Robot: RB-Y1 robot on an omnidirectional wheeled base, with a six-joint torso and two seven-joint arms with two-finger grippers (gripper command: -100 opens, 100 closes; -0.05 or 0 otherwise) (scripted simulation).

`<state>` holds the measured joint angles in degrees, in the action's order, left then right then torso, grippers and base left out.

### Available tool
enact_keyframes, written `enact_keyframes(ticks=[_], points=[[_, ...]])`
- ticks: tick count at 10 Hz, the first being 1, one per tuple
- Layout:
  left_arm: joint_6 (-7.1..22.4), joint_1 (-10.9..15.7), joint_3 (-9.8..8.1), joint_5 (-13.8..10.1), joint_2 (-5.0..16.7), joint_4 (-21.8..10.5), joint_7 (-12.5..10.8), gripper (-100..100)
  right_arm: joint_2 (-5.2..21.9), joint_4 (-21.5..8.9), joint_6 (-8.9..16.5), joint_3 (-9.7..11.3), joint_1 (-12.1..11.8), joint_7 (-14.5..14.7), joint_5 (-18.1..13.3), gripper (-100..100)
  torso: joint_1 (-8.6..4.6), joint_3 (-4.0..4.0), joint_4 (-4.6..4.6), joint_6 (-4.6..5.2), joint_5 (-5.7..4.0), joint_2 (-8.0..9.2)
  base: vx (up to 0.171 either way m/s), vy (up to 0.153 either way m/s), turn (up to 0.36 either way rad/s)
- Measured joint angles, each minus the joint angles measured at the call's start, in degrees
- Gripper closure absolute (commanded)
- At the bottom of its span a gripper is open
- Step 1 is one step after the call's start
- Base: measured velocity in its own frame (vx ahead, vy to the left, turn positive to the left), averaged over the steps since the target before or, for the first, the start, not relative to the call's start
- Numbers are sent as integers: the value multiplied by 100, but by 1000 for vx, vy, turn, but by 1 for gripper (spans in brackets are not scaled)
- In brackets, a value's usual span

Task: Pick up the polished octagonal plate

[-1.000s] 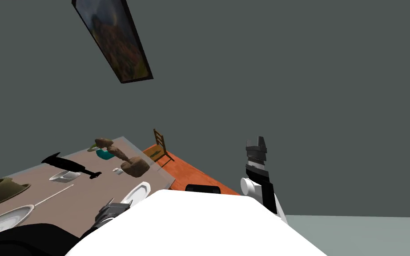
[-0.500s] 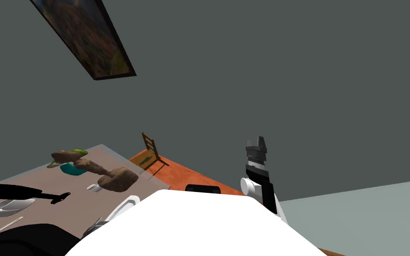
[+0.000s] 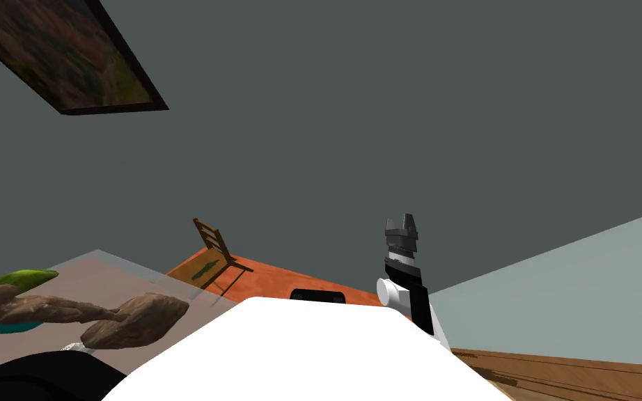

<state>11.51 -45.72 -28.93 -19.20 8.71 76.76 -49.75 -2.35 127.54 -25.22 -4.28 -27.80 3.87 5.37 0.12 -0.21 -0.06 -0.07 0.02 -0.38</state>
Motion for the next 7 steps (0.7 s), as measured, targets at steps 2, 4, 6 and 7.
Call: enact_keyframes(ticks=[2, 4, 6, 7], points=[[271, -206, -66, 41, -197, -1, -123, -100, 0, 0, 0, -1, -1, 0, 0, 0, -1, 0, -1, -5, 0, 2, 67, 28, -186], [509, -285, -109, -30, -156, -142, -253, -100, 0, 0, 0, -1, -1, 0, 0, 0, -3, 4, 0, -6, -2, 9, 49, 25, -202], [561, -175, -145, -44, -135, -597, -348, -100, 0, 0, 0, -1, -1, 0, 0, 0, -2, 5, 1, -6, -1, 11, 61, 37, -290], [593, -199, -171, -22, -237, -824, -411, -100, 0, 0, 0, -1, -1, 0, 0, 0, 3, 3, 0, -7, 0, 7, 65, 43, -93]])
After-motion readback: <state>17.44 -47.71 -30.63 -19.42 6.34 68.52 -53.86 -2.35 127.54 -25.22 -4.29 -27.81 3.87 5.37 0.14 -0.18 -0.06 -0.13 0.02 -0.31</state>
